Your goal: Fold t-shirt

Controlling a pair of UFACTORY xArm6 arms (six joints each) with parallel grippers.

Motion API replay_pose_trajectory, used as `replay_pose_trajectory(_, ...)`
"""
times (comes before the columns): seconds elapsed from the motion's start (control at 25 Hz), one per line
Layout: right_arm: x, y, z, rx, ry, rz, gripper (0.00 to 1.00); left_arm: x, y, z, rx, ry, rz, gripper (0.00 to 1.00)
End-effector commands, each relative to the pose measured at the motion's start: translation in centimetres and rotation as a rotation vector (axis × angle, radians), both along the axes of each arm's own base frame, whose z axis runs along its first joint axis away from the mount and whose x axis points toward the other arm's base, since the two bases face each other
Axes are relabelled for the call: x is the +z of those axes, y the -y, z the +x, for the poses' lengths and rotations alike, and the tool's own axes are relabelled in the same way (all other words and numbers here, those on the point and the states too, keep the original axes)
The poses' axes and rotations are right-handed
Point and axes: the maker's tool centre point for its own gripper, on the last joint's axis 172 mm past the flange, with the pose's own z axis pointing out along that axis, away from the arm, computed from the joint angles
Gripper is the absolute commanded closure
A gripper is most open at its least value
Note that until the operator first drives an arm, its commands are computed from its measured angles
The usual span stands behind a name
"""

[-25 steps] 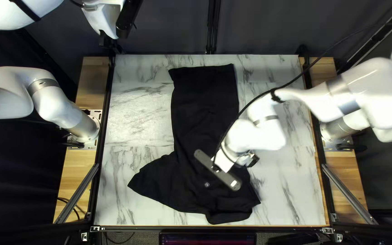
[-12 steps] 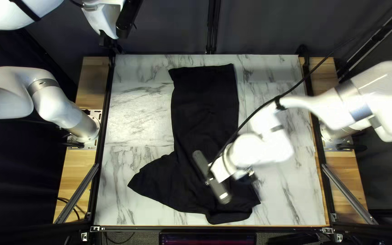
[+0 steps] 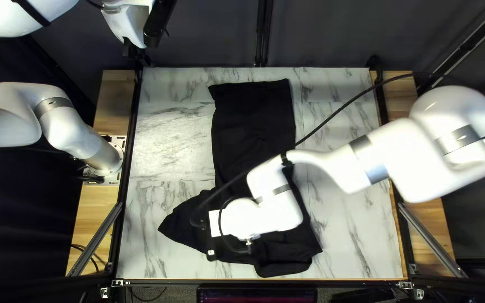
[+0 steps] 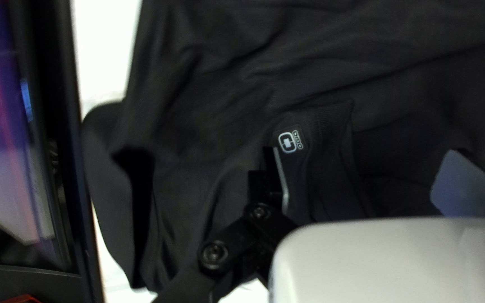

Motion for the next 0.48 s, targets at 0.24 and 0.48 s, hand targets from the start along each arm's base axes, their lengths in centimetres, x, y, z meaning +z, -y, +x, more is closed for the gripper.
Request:
replay_pose_trajectory(0.24, 0.24, -0.23, -1.10, -0.121, 0.092, -0.098, 0.00, 0.00, 0.00, 0.00, 0.000, 0.000, 0.000, 0.00)
replay_pose_trajectory(0.48, -0.13, -0.01, -0.95, -0.116, 0.090, -0.099, 0.00, 0.00, 0.00, 0.00, 0.000, 0.000, 0.000, 0.00)
